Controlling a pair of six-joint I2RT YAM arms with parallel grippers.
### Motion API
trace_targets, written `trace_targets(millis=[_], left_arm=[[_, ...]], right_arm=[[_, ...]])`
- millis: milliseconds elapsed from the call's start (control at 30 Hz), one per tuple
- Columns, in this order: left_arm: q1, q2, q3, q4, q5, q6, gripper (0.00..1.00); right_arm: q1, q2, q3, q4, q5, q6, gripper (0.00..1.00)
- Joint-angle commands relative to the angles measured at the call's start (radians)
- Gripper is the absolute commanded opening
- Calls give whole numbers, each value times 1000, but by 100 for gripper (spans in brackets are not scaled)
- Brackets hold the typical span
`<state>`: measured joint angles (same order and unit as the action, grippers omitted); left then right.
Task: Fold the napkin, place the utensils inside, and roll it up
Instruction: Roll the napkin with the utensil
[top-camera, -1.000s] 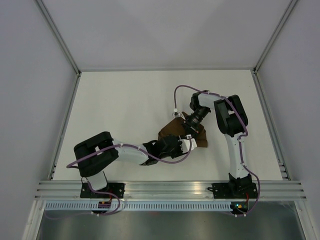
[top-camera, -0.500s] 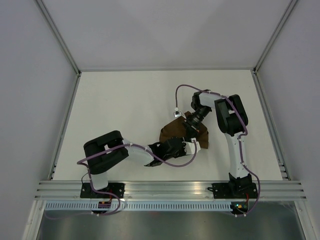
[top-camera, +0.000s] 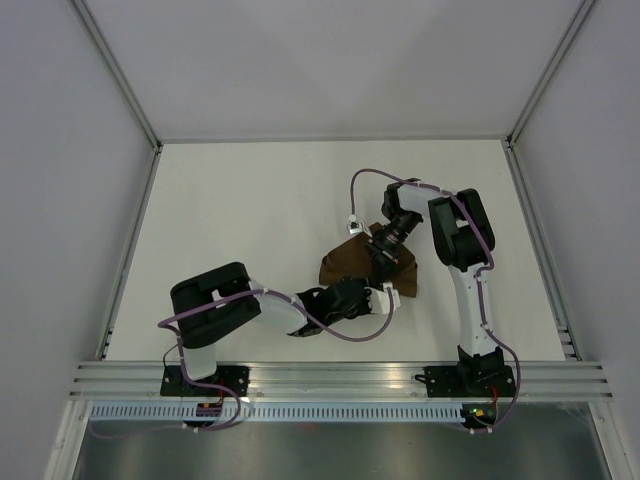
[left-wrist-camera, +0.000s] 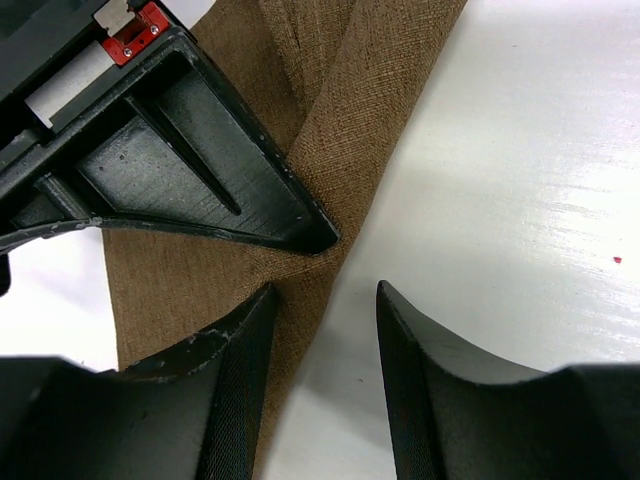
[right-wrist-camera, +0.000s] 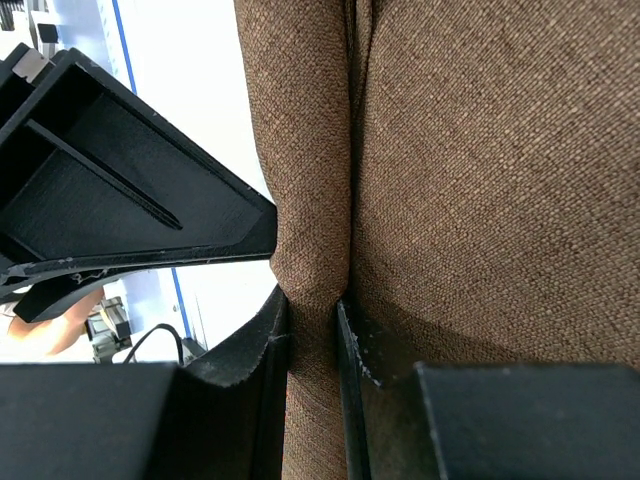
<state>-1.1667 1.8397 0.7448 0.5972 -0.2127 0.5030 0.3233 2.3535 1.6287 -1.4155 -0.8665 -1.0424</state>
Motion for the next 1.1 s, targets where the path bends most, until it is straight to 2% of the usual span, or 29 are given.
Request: trace_targets(millis=[0,200,267,300,500,767,900,1000,1067], left_arm=[[21,29,2,102,-79,92,52],[24,44,-7,157,-105,138,52],[27,36,-9,158,-91,144,53],[27,41,-9,168,-99,153,57],[33,38,-15,208,-105,195,58],[45,38,37,26,45,184,56],[58,67,111,-166,151,141,49],[74,81,143,-243,208,100,40],[87,87,166,-302,257,71,31]], right_arm=[[22,63,-4,145,121,-65,14],[22,66,-1,142,121,-67,14],[22,69,2,141,121,-65,13],[22,70,3,141,121,-65,14],[23,75,11,132,123,-65,14],[22,92,30,115,123,-68,13],[22,95,36,112,124,-68,13],[22,92,34,116,126,-64,13],[20,89,34,118,126,-62,13]])
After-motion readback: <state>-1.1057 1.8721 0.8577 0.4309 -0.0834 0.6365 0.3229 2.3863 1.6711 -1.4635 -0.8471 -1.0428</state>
